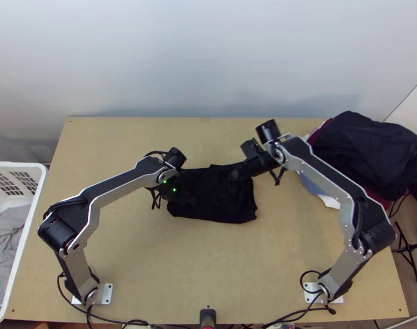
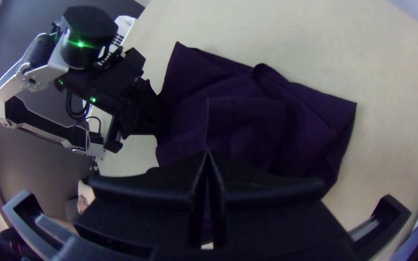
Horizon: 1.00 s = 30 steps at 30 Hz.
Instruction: Fold the t-shirt
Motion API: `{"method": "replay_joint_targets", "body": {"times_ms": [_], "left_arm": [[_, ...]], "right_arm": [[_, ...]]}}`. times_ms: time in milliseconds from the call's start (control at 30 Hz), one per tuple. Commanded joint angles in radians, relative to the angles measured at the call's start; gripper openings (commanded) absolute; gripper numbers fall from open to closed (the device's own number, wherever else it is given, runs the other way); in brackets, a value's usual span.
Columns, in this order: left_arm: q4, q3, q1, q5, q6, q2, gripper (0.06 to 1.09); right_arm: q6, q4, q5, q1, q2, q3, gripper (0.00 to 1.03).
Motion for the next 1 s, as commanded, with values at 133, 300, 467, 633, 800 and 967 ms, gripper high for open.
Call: {"method": "replay_joint_targets", "body": {"times_ms": [133,300,467,633,800,967], "left_arm": [[0.006,-0.013,0.012,-0.040,-0.006,0.015,0.49],[0.006,-0.013,0.027,-0.048,-0.004,0.013,0.49],[0.006,-0.016,0.032,-0.071,0.004,0.017,0.49],[0.006,-0.011,0.033,-0.083,0.010,0.029,0.49],[-0.014,-0.011,0.047,-0.085,0.031,0.012,0.49],[-0.087,0.007,0.042,-0.085,0.050,-0.076,0.55]], "right_arm": [[0.047,0.055,-0.019,0.063,0.100,-0.090,0.03],[-0.002,0.075,0.104,0.036,0.105,-0.149,0.03],[-0.065,0.064,0.169,-0.073,0.030,-0.215,0.03],[-0.185,0.023,0.225,-0.188,-0.075,-0.265,0.03],[-0.215,-0.068,0.228,-0.280,-0.157,-0.259,0.03],[-0.209,-0.167,0.219,-0.302,-0.246,-0.251,0.22]]}}
